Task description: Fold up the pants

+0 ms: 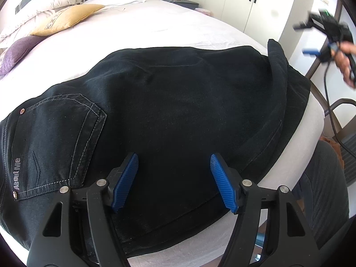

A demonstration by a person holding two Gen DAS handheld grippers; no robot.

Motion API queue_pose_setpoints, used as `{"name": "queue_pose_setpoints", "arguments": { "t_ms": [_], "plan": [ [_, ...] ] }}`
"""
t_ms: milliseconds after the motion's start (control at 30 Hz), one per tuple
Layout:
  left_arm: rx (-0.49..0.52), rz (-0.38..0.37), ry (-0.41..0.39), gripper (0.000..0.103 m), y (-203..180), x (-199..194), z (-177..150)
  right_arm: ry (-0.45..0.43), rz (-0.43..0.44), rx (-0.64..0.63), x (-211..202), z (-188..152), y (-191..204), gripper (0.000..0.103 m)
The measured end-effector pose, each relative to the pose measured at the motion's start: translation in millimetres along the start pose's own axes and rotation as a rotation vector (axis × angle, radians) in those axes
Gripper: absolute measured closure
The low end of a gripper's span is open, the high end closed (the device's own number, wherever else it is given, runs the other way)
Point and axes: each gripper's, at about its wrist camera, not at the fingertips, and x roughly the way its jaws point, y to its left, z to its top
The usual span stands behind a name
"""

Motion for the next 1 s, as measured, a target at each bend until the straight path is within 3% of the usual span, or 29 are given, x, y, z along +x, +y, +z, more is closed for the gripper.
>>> {"name": "queue_pose_setpoints", "arguments": {
  "t_ms": [100,233,500,600,633,800,867,1000],
  "plan": [
    [0.004,0.006,0.002,0.034,0,1,1,0.03,0.029,0.083,4,-14,-48,0.028],
    [0.012,0.018,0.01,0.032,-2,4,2,0.073,0.14,0.11,24,-29,-84,0.033],
    [0.012,0.027,0.018,0.03,-6,8,6,0.046,0.295,0.219,60,-20,-103,0.047],
    [0.013,0.027,0.017,0.029,-7,8,6,0.045,0.308,0.237,70,-12,-107,0.063],
    [0.013,0.027,0.017,0.029,-6,8,6,0.048,0.302,0.255,73,-9,-110,0.072],
    [0.012,0.022,0.015,0.029,-5,9,7,0.052,0.27,0.214,79,-8,-99,0.079],
    [0.013,0.021,0.015,0.029,-4,9,7,0.049,0.261,0.189,77,-8,-94,0.088],
    [0.012,0.023,0.015,0.029,-4,9,7,-0.004,0.241,0.156,56,-10,-91,0.093]
  ]
}}
